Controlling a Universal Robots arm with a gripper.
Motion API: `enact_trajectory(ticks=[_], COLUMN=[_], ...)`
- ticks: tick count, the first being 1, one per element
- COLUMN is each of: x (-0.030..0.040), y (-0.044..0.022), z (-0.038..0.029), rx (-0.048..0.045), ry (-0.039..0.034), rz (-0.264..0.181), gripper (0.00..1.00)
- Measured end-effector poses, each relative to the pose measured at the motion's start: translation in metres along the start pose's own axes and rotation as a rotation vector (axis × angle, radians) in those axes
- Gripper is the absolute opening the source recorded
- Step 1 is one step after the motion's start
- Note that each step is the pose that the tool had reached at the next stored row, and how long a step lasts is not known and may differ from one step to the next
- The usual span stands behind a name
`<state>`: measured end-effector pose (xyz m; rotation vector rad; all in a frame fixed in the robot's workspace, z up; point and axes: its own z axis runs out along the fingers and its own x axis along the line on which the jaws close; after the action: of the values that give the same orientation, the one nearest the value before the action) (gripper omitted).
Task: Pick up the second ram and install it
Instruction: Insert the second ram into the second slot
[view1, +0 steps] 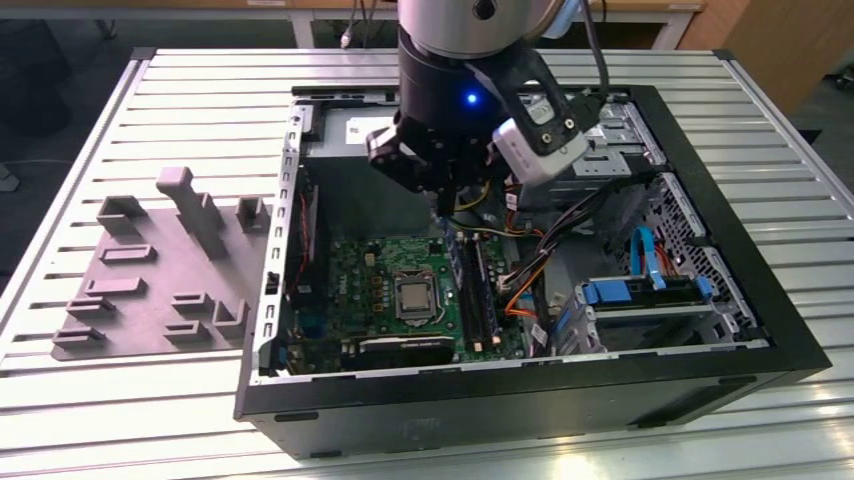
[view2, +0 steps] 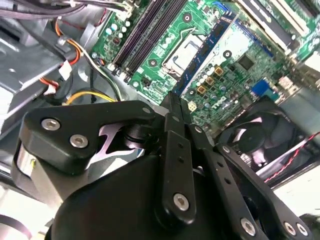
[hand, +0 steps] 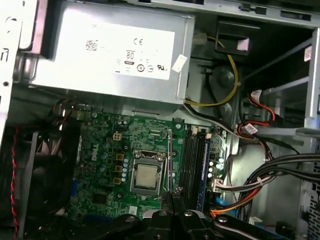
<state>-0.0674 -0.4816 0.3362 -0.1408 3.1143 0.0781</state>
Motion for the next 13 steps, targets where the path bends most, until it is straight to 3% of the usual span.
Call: enact_trajectory(ticks=[6,13], x=[0.0000,0.0000], y=[0.0000,0.0000], z=[0.0004,0.0004], rx=[0.0022,0.0022], ry=[-0.0041,-0.0043], rz=[0.086,0.087], gripper=[0.11,0.11])
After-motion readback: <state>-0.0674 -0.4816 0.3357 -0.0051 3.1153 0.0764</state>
